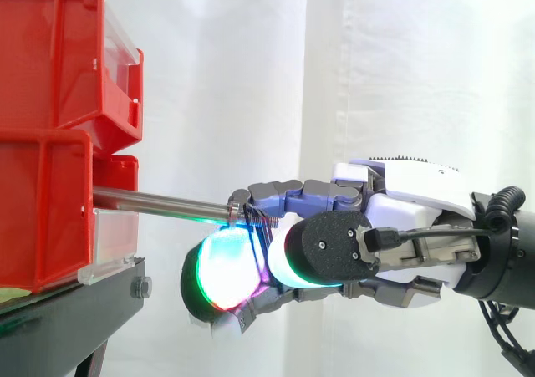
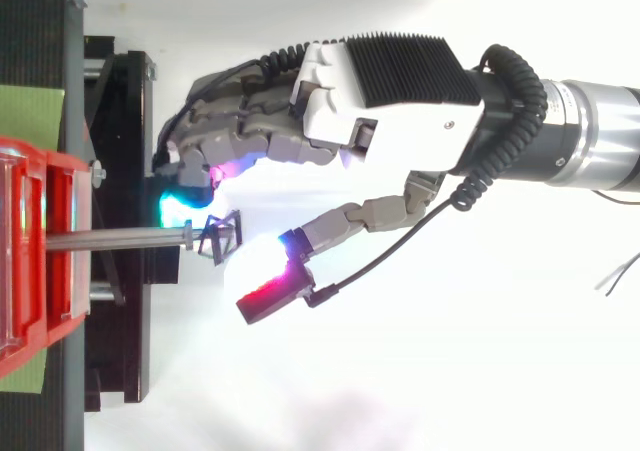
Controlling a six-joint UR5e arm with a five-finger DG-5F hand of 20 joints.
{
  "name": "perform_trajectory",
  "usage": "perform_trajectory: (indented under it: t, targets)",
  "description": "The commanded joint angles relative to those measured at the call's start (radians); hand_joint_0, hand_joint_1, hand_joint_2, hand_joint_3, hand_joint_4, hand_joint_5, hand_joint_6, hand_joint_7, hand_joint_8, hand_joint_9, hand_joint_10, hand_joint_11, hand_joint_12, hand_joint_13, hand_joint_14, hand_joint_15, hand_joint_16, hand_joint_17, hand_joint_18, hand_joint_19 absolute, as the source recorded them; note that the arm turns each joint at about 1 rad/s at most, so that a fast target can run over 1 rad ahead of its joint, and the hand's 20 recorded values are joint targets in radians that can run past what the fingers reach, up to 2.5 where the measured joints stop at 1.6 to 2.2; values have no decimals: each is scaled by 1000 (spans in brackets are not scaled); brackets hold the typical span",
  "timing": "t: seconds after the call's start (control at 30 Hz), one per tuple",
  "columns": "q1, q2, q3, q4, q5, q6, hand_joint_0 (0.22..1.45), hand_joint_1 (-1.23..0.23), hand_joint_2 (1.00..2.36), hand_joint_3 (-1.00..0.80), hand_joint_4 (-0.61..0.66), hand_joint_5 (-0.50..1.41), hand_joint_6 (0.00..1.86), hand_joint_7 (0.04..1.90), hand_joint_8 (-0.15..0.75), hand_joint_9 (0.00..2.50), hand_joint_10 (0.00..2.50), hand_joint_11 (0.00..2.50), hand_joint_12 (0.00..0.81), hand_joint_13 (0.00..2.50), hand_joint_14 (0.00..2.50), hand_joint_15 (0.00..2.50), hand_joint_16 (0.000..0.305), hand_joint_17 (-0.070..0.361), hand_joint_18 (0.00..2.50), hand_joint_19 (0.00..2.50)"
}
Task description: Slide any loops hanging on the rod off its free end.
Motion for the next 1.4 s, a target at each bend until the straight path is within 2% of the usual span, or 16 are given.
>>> perform_trajectory:
  t: [0.0,0.27,0.53,0.57,0.93,1.03,1.17,1.2,1.27,1.37]
  targets:
    - [-2,0,1,-6,-3,0,581,-689,1014,-319,148,-142,759,970,252,756,14,356,339,545,10,255,40,91,372,260]
    - [-5,0,1,-7,-5,0,585,-689,1017,-260,143,-173,862,947,256,750,15,394,345,549,11,267,42,94,386,271]
    - [-9,15,1,-22,-26,9,605,-707,1017,-260,101,-178,906,940,252,751,17,419,345,560,11,281,43,97,407,296]
    - [-11,25,1,-59,-31,11,610,-707,1017,-253,91,-178,912,940,250,757,17,421,345,562,12,288,43,97,409,295]
    - [-12,40,-1,-193,-31,2,616,-705,1018,-230,89,-171,928,968,252,768,16,432,345,568,12,298,44,99,423,317]
    - [-12,52,-1,-237,-31,-1,616,-705,1018,-231,89,-171,928,969,251,768,16,436,346,569,12,298,44,100,424,324]
    - [-12,80,1,-326,-28,-3,616,-704,1018,-233,96,-171,928,965,251,773,16,431,348,570,12,301,44,100,424,325]
    - [-12,80,1,-326,-28,-3,617,-703,1018,-235,96,-171,928,965,252,772,16,439,348,570,13,300,44,100,424,328]
    - [-12,97,-1,-371,-28,0,615,-699,1017,-238,108,-171,928,964,256,773,16,437,349,571,12,304,45,100,424,324]
    - [-12,112,-1,-404,-28,2,611,-690,1018,-239,120,-170,927,970,256,781,16,444,348,571,12,308,45,100,425,328]
